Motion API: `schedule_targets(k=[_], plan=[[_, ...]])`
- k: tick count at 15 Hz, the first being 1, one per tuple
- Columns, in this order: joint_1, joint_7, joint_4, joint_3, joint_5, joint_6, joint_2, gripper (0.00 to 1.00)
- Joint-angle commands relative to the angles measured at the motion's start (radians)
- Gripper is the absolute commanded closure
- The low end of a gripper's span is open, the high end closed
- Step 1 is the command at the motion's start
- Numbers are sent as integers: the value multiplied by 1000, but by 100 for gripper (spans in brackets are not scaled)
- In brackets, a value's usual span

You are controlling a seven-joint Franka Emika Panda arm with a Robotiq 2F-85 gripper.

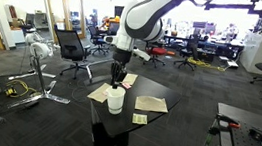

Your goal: Remove the pen out of the cup and put it on the table

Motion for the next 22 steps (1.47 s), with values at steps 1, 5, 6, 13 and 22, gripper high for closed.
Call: schedule_targets(k=[1, 5, 6, 13, 22], plan=[[-22, -21, 50, 23, -17, -27, 36, 66], [-23, -18, 60, 26, -27, -38, 53, 65], [-24, -17, 61, 26, -28, -40, 55, 65], [-29, -17, 74, 28, -31, -48, 79, 65], [-31, -18, 98, 34, -37, -47, 117, 67]])
